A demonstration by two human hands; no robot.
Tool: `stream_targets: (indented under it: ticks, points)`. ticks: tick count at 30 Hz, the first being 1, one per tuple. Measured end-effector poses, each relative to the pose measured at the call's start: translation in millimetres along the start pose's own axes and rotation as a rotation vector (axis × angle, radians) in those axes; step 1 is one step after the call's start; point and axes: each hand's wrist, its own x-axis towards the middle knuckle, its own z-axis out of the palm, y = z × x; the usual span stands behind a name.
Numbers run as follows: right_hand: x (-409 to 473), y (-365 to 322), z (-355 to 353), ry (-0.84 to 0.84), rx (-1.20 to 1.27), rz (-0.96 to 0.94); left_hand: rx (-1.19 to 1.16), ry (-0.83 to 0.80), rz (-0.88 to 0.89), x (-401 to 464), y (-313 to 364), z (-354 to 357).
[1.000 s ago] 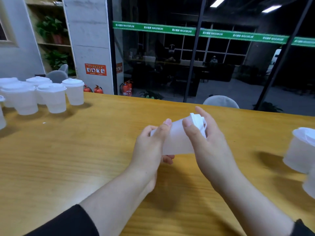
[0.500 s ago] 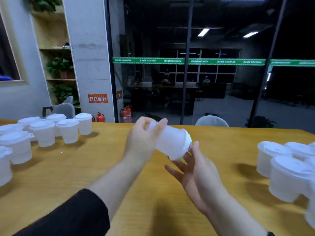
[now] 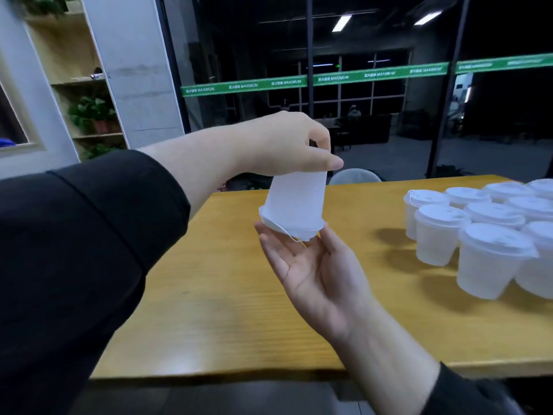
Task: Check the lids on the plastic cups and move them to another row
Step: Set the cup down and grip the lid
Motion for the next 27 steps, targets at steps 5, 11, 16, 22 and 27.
stream_targets:
  ticks: [5, 11, 16, 22, 27]
  points:
    - [-16, -7, -3, 0.018, -0.019, 0.004, -0.019, 0.006, -0.003, -7, 12, 3]
    - [-30, -28, -4, 0.057, -0.02, -0.038, -0.225, 0.21, -0.011, -14, 24, 21]
    - [-55, -68, -9, 0.193, -0.226, -0.208, -0.698, 0.449, -0.066, -35, 32, 84]
    - [-98, -121, -31, 0.474, -0.983, -0.516, -1.027, 0.23, -0.144, -52, 80, 165]
    - [-146, -159, -54, 0.651, -1.456, -0.612, -1.267, 0.044, -0.239, -42, 149, 197]
